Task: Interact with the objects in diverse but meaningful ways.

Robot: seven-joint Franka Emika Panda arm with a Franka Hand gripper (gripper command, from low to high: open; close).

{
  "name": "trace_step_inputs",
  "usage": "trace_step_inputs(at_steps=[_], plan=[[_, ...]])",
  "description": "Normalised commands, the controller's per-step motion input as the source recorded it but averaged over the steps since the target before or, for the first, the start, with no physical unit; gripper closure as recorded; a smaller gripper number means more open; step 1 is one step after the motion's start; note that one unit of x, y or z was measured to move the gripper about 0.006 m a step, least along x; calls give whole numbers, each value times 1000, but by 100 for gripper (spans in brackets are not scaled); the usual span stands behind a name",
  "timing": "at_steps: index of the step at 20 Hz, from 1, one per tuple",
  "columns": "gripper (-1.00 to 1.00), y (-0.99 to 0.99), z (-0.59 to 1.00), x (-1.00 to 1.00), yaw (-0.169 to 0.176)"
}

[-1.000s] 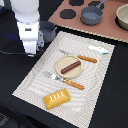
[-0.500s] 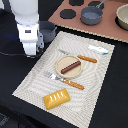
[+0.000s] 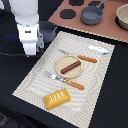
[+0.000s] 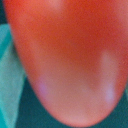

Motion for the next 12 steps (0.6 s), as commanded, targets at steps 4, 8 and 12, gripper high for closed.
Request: trace_step_inputs(at_steps=[4,8,12], plan=[[100,14,-76,12,51],[100,14,934,0,19],[100,-7,1000,291,7]])
